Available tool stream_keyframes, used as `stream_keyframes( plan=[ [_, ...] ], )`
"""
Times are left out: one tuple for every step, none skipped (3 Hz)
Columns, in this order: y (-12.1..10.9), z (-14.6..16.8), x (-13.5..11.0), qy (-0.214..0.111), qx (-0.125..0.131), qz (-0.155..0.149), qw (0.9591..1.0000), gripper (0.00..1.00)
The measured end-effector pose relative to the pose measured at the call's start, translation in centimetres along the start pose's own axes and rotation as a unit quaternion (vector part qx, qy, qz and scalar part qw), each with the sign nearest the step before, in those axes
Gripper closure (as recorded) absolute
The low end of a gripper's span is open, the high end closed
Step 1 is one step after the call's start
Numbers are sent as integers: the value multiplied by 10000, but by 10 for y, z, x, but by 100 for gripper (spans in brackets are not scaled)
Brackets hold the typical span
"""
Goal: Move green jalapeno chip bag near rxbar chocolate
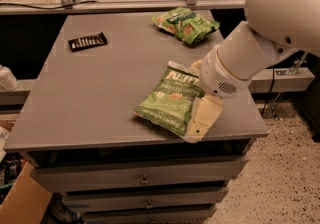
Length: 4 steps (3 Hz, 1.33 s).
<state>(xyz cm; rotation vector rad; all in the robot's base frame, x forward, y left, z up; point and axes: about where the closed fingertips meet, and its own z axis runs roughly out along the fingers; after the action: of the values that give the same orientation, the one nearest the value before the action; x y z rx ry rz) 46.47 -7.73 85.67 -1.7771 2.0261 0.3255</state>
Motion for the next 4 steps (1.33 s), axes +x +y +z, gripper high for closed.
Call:
stream_keyframes(
  plan=[
    [3,22,-10,-137,-132,-1,9998,0],
    [7,34,-18,-244,-220,-54,9994,16],
    [8,35,-24,-316,-250,-111,9991,39],
    [8,33,-28,-347,-252,-154,9990,63]
  ],
)
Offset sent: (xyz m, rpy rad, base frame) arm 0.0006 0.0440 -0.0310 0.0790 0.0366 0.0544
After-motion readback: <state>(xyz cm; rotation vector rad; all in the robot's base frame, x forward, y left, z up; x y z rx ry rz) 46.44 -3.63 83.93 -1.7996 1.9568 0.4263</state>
